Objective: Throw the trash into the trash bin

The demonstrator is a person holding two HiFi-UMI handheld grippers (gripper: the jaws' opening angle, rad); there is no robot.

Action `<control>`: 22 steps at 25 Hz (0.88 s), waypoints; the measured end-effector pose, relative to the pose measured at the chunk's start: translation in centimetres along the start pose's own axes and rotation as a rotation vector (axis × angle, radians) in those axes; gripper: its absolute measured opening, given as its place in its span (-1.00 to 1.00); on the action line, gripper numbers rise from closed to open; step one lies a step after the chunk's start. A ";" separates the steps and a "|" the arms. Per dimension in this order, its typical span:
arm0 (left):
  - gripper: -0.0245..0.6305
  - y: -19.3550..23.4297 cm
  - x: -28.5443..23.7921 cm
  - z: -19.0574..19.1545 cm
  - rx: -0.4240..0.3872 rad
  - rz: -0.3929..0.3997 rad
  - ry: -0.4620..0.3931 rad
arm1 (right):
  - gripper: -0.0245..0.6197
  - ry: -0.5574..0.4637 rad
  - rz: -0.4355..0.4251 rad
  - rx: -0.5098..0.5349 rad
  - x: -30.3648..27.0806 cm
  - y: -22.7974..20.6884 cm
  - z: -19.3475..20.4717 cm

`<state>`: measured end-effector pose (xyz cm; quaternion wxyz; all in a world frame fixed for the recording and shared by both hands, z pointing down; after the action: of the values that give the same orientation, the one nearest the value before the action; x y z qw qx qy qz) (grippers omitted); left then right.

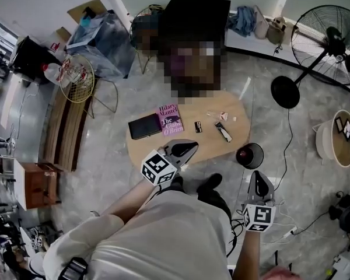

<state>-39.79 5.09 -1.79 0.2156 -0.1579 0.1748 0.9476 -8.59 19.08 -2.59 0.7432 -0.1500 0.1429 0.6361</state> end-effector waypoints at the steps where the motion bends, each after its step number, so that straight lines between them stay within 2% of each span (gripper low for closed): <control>1: -0.91 -0.1 -0.7 0.1 0.004 -0.012 0.004 | -0.89 0.003 -0.012 -0.002 -0.4 -0.9 0.2; 6: -0.91 -1.0 -3.2 0.7 0.020 -0.070 0.033 | -0.89 0.025 -0.061 -0.014 -2.1 -4.7 1.5; 11: -0.91 -0.8 -5.4 2.1 0.049 -0.113 0.067 | -0.89 0.054 -0.073 -0.044 -3.9 -7.3 3.4; 16: -0.91 0.1 -7.1 3.4 0.073 -0.130 0.112 | -0.89 0.102 -0.102 -0.061 -5.5 -7.5 5.3; 22: -0.91 2.1 -9.8 6.7 0.085 -0.096 0.175 | -0.89 0.150 -0.133 -0.069 -8.8 -6.8 7.8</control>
<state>-33.89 2.50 8.36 0.2513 -0.2388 0.2250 0.9106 -3.00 13.35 8.39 0.7655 -0.2318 0.1661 0.5768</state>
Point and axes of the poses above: the fingertips, and each gripper's own axes: x backward along the fingers, y to its left, z out of its underside, the point moved 10 cm from there along x, backward along the fingers, and after that the axes turned 4 degrees about z, right-handed, at the moved point
